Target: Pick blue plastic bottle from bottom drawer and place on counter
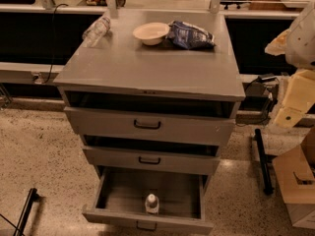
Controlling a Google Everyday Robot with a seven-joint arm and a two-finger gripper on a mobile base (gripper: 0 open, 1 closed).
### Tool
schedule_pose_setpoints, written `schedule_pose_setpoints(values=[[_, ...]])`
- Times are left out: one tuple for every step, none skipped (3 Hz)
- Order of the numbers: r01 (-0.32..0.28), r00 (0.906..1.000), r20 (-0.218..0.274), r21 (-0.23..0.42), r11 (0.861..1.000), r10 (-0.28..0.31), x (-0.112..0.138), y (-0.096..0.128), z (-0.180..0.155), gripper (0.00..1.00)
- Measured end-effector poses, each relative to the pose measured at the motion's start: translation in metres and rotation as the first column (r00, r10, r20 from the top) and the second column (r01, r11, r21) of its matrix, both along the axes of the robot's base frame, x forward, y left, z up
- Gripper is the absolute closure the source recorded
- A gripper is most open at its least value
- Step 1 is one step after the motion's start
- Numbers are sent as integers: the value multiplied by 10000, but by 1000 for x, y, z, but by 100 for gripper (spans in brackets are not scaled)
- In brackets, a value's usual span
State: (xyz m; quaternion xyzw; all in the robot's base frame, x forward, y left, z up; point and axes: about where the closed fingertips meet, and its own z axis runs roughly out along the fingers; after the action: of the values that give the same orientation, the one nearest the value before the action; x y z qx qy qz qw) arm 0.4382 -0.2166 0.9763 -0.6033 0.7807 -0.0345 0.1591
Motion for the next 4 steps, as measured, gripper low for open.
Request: schedule_pose_setpoints(values=[[0, 10000, 0, 0, 10000, 0, 0, 0, 0, 0], [-117, 9999, 41, 101, 9999, 117, 0, 1, 0, 0], [-318, 9985, -412, 891, 9955, 356, 11, 3, -40, 0], [-644, 9970, -292, 2158, 9743, 723, -2, 20, -81, 0]])
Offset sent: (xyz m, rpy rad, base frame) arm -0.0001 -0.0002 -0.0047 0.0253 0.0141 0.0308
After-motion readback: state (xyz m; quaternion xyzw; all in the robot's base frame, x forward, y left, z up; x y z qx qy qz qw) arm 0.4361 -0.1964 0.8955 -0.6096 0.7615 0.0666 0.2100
